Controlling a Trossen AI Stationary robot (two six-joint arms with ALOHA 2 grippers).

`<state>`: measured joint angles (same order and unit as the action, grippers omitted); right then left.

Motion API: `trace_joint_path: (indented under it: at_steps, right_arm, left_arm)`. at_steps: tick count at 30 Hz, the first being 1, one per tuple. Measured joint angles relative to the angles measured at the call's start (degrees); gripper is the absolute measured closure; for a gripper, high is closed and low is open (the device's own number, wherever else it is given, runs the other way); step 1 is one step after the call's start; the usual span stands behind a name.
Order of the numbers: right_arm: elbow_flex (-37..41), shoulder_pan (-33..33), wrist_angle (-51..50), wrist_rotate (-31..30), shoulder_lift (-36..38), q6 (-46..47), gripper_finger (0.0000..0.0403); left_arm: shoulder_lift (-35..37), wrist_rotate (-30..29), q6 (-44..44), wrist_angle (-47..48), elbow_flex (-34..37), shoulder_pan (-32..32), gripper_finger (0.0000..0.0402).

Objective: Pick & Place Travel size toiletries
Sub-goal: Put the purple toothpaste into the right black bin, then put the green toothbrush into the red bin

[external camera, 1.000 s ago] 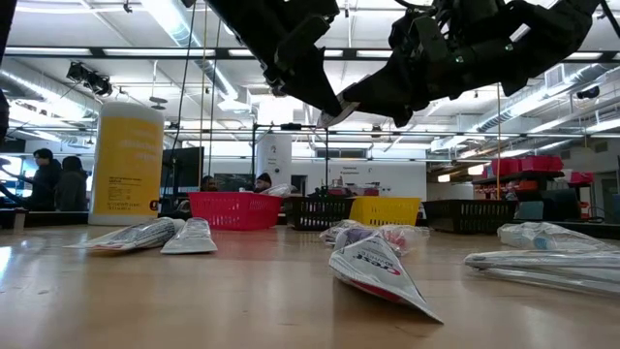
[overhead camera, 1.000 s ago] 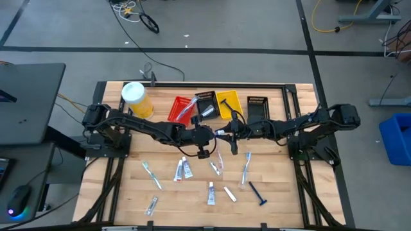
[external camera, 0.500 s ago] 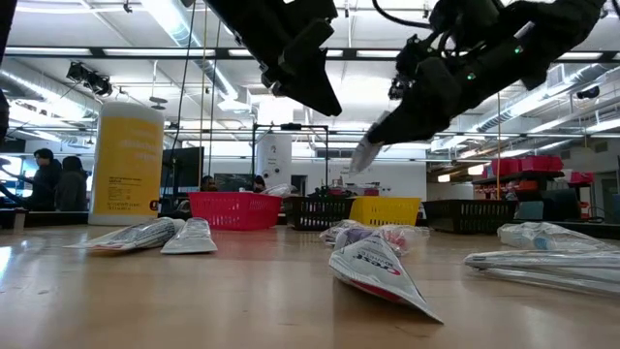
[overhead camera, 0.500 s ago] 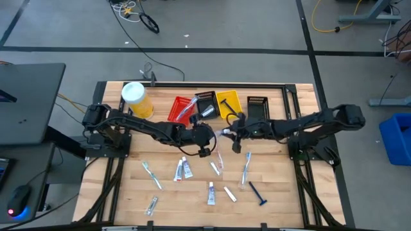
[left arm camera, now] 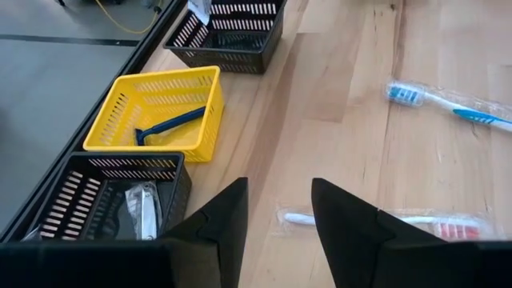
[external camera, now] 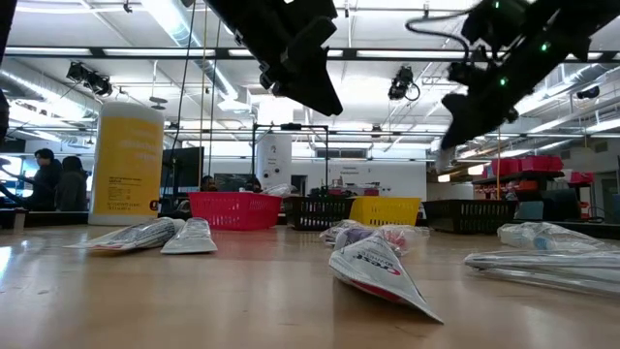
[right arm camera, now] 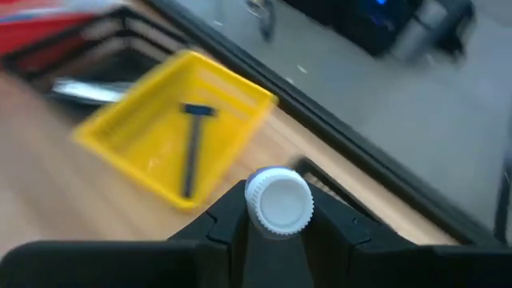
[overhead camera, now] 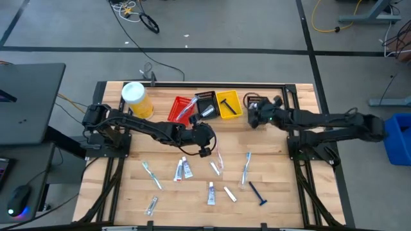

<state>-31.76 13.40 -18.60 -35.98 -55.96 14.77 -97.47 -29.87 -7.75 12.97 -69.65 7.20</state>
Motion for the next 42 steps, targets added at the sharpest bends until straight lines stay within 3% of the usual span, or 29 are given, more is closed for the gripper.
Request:
trace_joint_path:
  at_steps: [4,8,11,14,22,34,42]
  right_arm:
    - [4.5,5.5,4.5,0.1,-0.3,4.2,0.0300]
    - [10.2,9.7,15.3,0.3,-0.4,4.2,0.0300]
    - [14.1,12.1,21.9,3.8,-0.5,4.4,0.0300]
    - [17.2,13.0,24.2,8.2,-0.6,4.5,0.0300]
    - [21.9,14.0,26.1,9.1,-0.7,6.0,0.0290]
    - [22.2,15.4,31.1,9.8,-0.7,3.6,0.0187]
    - [20.5,15.4,34.5,17.3,-0.7,-0.8,0.0142]
  left_arm:
    - [0.0,-0.1,0.0,0.0,0.0,0.0,0.0253]
    - [0.0,-0.1,0.0,0.0,0.0,0.0,0.0253]
    - [0.0,-0.1,0.0,0.0,0.0,0.0,0.0253]
    - [0.0,-0.1,-0.2,0.0,0.0,0.0,0.0253]
    - [0.0,-0.5,-0.1,0.0,0.0,-0.1,0.0253]
    - [0.0,-0.6,-0.2,0.0,0.0,-0.1,0.0253]
    - [0.0,-0.5,-1.2,0.0,0.0,-0.1,0.0253]
